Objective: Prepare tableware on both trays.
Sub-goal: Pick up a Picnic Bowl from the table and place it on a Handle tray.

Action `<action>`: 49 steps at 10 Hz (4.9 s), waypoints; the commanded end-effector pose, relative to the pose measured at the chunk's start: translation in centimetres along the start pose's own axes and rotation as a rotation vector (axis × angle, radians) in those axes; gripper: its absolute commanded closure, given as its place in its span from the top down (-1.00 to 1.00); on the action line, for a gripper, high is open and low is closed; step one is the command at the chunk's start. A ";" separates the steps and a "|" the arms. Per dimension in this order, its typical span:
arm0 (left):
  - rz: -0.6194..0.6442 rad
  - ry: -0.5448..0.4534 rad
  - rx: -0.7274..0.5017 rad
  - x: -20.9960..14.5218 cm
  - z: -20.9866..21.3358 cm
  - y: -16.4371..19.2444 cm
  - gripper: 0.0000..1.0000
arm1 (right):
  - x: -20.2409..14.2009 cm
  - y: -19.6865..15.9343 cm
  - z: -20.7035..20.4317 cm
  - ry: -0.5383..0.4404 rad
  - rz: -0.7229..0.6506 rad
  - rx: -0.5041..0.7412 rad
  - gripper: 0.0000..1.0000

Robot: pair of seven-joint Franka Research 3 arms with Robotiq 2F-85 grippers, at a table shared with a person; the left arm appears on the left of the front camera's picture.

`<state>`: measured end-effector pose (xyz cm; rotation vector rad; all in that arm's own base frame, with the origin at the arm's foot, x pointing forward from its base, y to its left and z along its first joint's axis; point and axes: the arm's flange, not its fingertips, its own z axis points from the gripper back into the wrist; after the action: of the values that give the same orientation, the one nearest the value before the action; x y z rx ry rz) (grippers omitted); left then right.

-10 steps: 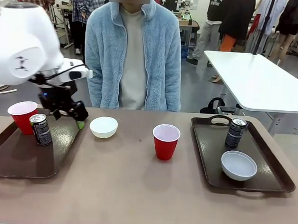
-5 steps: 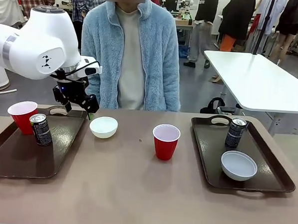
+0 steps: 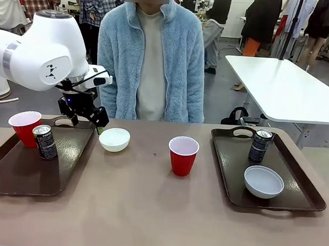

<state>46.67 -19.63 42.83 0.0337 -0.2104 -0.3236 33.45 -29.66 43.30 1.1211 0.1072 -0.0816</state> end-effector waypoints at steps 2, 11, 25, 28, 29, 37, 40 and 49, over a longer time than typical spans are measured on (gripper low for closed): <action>0.110 0.011 -0.055 2.7 -4.3 0.7 1.00 | -0.2 0.3 -0.2 -0.002 -0.012 0.001 0.95; 0.200 -0.105 -0.048 6.0 -10.2 1.2 0.77 | -0.2 0.3 -0.2 -0.002 -0.012 0.001 0.95; 0.187 -0.045 -0.020 3.1 -0.9 2.7 -1.00 | -0.2 0.3 -0.2 -0.002 -0.012 0.001 0.95; 0.144 -0.013 -0.012 -2.5 7.3 4.9 -1.00 | -0.2 0.3 -0.2 -0.002 -0.012 0.001 0.95; 0.137 0.010 -0.047 -4.3 8.8 5.6 -1.00 | -0.2 0.3 -0.2 -0.002 -0.012 0.001 0.95; 0.209 0.063 -0.096 -11.6 7.2 13.0 -1.00 | -0.2 0.3 -0.2 -0.002 -0.012 0.001 0.95; 0.228 0.093 -0.085 -10.9 7.6 13.2 -1.00 | -0.2 0.3 -0.2 -0.002 -0.012 0.001 0.95; 0.145 0.092 -0.015 -14.7 1.1 12.5 -0.92 | -0.2 0.3 -0.2 -0.002 -0.012 0.001 0.95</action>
<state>36.93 -3.44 42.85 -0.0069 -0.0785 -0.1538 33.47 -29.63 43.28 1.1215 0.1080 -0.0812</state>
